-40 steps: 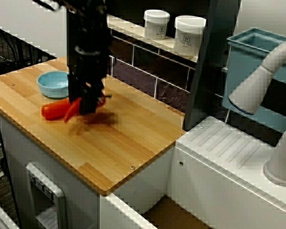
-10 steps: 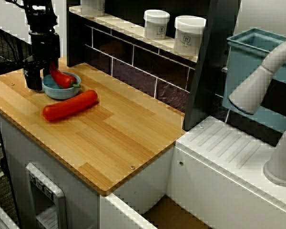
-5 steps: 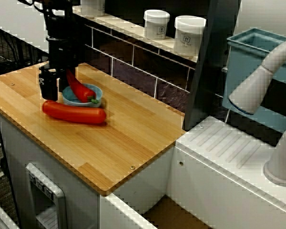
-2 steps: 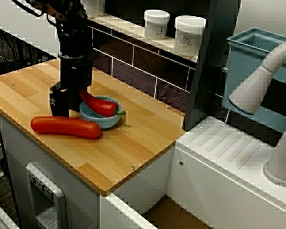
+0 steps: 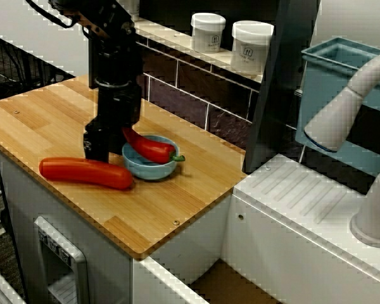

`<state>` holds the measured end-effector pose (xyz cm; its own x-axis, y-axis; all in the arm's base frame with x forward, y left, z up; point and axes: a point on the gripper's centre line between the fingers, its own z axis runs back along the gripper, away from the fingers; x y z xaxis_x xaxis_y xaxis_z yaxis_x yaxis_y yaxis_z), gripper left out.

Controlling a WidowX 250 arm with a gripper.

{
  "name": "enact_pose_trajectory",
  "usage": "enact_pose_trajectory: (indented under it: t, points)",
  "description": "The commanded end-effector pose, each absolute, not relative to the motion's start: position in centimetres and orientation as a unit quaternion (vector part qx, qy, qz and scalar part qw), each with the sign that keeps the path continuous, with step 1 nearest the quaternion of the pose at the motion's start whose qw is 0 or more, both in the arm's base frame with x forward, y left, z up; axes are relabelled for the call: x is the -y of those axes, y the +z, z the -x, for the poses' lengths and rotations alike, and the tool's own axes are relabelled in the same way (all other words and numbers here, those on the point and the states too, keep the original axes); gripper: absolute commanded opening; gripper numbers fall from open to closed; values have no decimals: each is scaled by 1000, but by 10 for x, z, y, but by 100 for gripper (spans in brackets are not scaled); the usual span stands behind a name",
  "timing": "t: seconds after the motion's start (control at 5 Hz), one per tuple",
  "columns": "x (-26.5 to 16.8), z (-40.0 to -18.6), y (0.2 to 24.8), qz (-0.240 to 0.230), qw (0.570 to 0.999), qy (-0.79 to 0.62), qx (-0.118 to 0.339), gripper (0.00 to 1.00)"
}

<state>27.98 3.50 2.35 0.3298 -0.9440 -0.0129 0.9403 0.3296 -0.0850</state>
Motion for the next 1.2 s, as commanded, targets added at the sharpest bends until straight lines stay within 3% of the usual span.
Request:
enact_pose_trajectory:
  t: [0.0,0.4,1.0]
  points:
    - [-39,-299,33,42,824,-564,-21,100]
    - [-44,-303,43,39,830,-556,-23,100]
    - [-83,-307,86,54,855,-515,1,100]
